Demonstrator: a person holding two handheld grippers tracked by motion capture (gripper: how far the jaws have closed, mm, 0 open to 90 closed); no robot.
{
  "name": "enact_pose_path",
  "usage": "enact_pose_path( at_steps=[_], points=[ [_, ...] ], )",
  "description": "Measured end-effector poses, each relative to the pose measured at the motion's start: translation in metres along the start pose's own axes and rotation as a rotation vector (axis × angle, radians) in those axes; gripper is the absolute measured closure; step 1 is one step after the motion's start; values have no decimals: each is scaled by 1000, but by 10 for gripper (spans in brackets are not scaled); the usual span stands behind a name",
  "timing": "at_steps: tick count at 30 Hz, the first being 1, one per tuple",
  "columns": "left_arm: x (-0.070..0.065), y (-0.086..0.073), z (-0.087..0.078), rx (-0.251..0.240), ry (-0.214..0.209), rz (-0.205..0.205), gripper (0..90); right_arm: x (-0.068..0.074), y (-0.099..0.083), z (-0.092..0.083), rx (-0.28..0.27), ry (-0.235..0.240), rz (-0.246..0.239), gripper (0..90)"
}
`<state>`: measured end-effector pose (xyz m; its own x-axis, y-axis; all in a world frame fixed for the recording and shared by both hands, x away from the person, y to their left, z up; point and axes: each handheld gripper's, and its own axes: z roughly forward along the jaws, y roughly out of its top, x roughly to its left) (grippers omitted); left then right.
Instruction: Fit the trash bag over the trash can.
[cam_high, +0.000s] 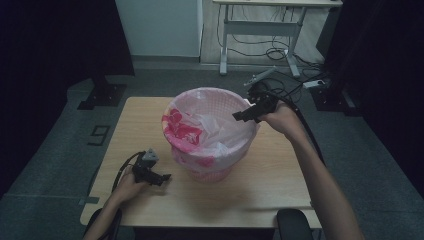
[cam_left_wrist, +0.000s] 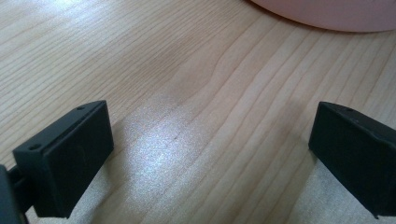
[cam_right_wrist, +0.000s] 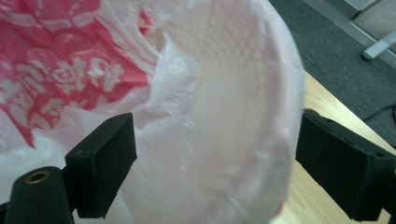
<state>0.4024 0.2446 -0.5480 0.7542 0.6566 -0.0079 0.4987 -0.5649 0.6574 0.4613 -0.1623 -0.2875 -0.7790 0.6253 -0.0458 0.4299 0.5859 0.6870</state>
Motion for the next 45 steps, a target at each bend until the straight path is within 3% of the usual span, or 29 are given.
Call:
enact_pose_path(
  at_steps=[14,25,33,45],
  points=[
    [-1,0,0,-1,4,-6,0,-20,-31,-19,-35,-23,84,117],
    [-2,0,0,-1,4,-5,0,-32,-71,-34,-53,-52,138,117],
    [-2,0,0,-1,4,-5,0,-34,-93,-30,-48,-56,160,117],
    [-2,0,-1,4,-10,12,0,-22,-114,-2,-40,-47,159,117]
  ],
)
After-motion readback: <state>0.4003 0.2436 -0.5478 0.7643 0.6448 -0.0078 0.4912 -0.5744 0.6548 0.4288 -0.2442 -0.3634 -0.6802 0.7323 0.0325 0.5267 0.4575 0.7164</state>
